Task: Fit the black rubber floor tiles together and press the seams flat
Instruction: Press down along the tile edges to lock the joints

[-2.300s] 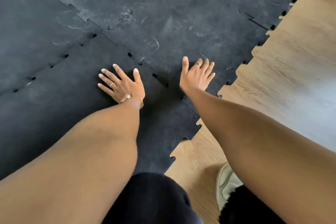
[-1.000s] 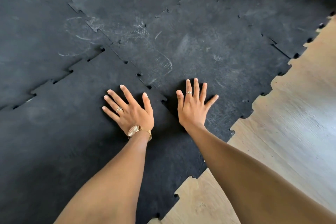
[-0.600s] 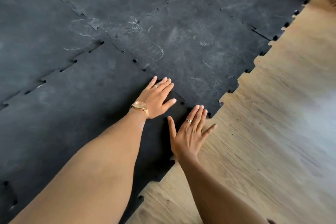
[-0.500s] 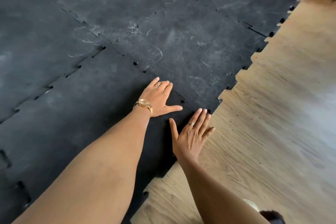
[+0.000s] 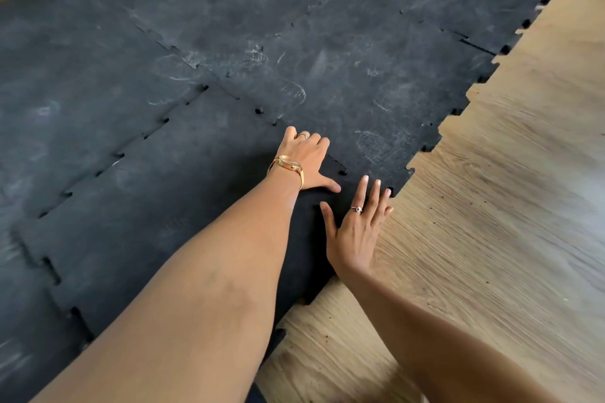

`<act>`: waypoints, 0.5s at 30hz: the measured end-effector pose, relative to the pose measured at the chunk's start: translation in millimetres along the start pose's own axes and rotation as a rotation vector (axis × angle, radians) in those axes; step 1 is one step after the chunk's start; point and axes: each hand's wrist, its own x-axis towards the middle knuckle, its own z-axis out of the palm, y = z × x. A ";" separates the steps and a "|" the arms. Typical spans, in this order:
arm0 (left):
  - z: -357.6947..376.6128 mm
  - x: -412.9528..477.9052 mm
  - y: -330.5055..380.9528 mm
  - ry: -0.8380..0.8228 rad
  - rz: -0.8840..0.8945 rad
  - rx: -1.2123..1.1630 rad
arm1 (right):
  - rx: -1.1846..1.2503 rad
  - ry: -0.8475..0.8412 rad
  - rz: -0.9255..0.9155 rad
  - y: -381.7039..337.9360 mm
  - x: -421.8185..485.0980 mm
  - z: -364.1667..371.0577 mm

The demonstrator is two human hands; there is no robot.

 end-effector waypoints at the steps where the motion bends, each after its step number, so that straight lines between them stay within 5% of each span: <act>1: 4.3 -3.3 -0.6 0.011 -0.014 -0.035 | -0.015 -0.010 0.009 -1.2 0.6 1.3; 7: 48.1 -39.5 22.2 0.088 -0.153 -0.453 | -0.165 -0.068 0.050 -2.1 -2.3 2.7; 15: 65.9 -45.6 40.4 0.260 -0.185 -0.479 | -0.205 -0.075 0.069 6.4 -0.3 4.2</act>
